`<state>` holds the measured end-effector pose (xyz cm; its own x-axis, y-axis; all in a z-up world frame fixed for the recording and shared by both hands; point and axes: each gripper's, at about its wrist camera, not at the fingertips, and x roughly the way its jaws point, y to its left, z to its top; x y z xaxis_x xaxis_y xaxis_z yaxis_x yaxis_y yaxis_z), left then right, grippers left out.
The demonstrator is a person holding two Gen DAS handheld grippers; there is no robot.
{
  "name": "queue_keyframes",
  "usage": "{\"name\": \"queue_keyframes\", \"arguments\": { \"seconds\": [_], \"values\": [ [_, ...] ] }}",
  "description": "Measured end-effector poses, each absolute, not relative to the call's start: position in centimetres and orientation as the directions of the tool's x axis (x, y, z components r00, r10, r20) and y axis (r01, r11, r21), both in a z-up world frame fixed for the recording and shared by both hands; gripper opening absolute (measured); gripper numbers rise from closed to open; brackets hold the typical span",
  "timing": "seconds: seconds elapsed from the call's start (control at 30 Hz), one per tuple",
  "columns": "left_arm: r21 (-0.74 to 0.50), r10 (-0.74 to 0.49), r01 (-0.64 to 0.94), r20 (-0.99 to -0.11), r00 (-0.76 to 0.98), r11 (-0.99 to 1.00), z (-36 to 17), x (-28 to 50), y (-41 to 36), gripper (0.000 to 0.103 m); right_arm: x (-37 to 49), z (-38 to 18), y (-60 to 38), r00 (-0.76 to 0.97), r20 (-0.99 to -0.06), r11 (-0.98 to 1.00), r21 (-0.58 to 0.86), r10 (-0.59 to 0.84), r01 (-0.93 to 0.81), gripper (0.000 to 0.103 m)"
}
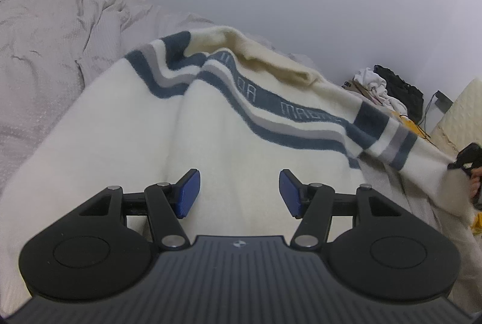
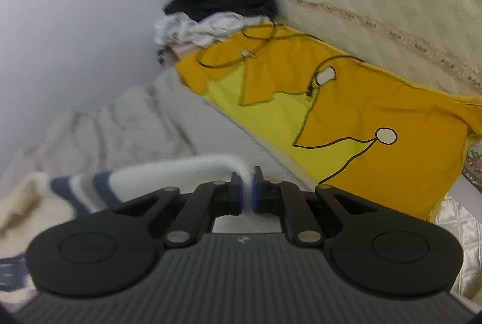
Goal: Fold large clothes
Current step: 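Pull the sleeve outward from the body with the right gripper and release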
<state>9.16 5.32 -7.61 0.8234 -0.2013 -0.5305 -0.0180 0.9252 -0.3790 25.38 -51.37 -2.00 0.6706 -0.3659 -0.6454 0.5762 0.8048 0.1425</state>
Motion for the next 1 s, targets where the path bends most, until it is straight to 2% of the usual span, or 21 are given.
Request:
{"name": "queue_keyframes", "arguments": {
  "seconds": [0.23, 0.4, 0.53, 0.57, 0.63, 0.67, 0.73, 1.0],
  "values": [
    [-0.365, -0.181, -0.045, -0.559, 0.809, 0.93, -8.8, 11.3, 5.5, 0.063, 29.0, -7.7, -53.4, 0.618, -0.663, 0.798, 0.051, -0.422, 0.6, 0.009],
    [-0.348, -0.164, -0.053, -0.565, 0.809, 0.936, -9.1, 12.1, 5.6, 0.063, 29.1, -8.3, -53.0, 0.625, -0.64, 0.8, 0.027, -0.446, 0.599, 0.009],
    [-0.342, -0.159, -0.054, -0.565, 0.81, 0.938, -9.0, 12.2, 5.7, 0.063, 28.3, -7.3, -52.4, 0.64, -0.637, 0.803, 0.055, -0.43, 0.593, 0.014],
    [-0.337, -0.157, -0.053, -0.564, 0.811, 0.94, -9.0, 12.2, 5.7, 0.063, 28.0, -7.0, -52.0, 0.641, -0.638, 0.803, 0.061, -0.426, 0.593, 0.019],
    [-0.331, -0.15, -0.055, -0.563, 0.812, 0.942, -8.9, 12.0, 5.8, 0.063, 27.4, -6.2, -51.3, 0.646, -0.64, 0.807, 0.07, -0.415, 0.587, 0.036],
    [-0.331, -0.149, -0.055, -0.562, 0.814, 0.942, -8.8, 11.9, 5.9, 0.063, 27.0, -5.7, -50.7, 0.652, -0.637, 0.81, 0.072, -0.412, 0.582, 0.05],
    [-0.337, -0.153, -0.054, -0.556, 0.817, 0.94, -8.5, 11.6, 6.0, 0.063, 25.8, -4.4, -48.9, 0.675, -0.616, 0.825, 0.07, -0.406, 0.561, 0.058],
    [-0.291, -0.149, -0.008, -0.513, 0.846, 0.957, -6.9, 8.4, 5.1, 0.063, 19.9, 1.3, -38.8, 0.809, -0.542, 0.931, 0.122, -0.229, 0.345, 0.058]
  ]
}}
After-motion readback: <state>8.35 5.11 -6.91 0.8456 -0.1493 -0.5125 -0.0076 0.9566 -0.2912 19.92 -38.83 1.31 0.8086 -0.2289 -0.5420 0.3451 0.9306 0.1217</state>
